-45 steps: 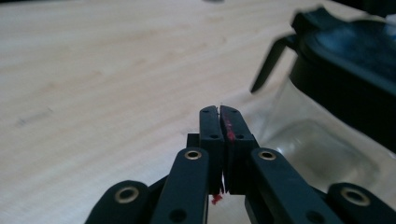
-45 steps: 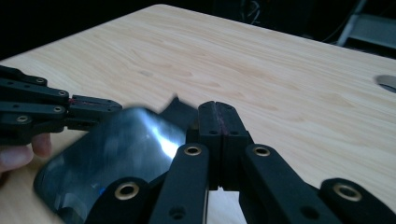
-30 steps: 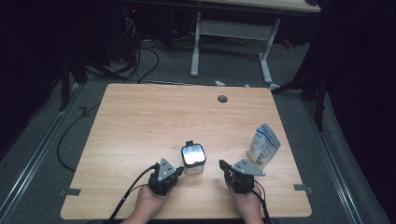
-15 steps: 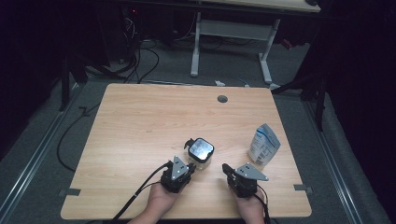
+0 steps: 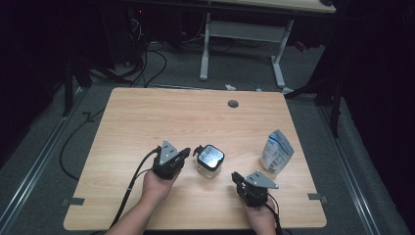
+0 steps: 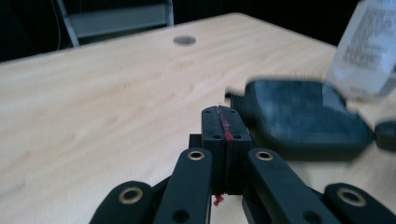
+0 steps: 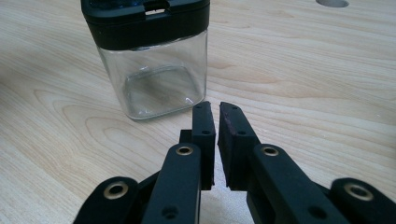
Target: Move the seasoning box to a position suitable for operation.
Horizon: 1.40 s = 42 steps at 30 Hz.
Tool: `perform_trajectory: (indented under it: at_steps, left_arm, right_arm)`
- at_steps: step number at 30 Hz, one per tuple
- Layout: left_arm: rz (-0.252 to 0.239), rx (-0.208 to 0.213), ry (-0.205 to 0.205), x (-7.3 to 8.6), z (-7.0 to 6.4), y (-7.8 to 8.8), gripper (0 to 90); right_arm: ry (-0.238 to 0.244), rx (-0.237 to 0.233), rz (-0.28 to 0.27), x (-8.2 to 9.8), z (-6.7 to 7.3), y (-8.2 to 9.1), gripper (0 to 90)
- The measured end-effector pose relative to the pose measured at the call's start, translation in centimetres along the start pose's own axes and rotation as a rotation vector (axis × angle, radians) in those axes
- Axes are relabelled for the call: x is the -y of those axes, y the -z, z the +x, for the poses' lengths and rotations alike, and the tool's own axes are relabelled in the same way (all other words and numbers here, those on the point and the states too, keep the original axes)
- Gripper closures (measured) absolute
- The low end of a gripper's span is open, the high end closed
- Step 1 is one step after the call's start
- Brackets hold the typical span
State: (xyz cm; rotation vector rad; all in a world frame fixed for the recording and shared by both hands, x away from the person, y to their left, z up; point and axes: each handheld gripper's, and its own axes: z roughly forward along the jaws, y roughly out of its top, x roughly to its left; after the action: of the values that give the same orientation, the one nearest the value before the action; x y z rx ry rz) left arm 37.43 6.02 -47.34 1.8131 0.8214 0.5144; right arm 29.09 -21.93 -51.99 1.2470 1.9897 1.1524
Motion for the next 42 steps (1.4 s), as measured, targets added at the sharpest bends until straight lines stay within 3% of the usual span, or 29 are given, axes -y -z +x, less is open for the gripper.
perform_trajectory:
  at_steps: [5, 10, 22, 27, 35, 42]
  left_arm:
    - [-0.010, 0.008, -0.018, -1.1, -0.7, -1.6, 90.0]
    - [0.020, -0.006, -0.031, -0.9, -1.0, -2.7, 90.0]
    - [0.012, -0.004, -0.029, -0.6, -0.9, -3.0, 90.0]
    - [0.004, -0.003, 0.000, -0.4, -0.4, -3.1, 90.0]
    - [-0.002, 0.006, 0.004, -0.4, -0.5, -3.0, 90.0]
    - [-0.003, 0.003, 0.006, -0.4, -0.5, -3.1, 90.0]
  right_arm:
    - [-0.008, 0.002, -0.007, 0.1, -0.2, 0.1, 84.4]
    - [-0.015, -0.003, -0.005, 0.2, -0.3, 0.2, 84.5]
    - [-0.011, -0.011, -0.010, 0.1, -0.1, 0.1, 85.1]
    - [-0.008, -0.012, -0.011, 0.1, 0.0, 0.0, 85.2]
    - [-0.007, -0.017, -0.014, 0.1, 0.1, -0.1, 85.9]
    - [-0.002, -0.015, -0.064, -1.9, 0.5, -1.1, 89.1]
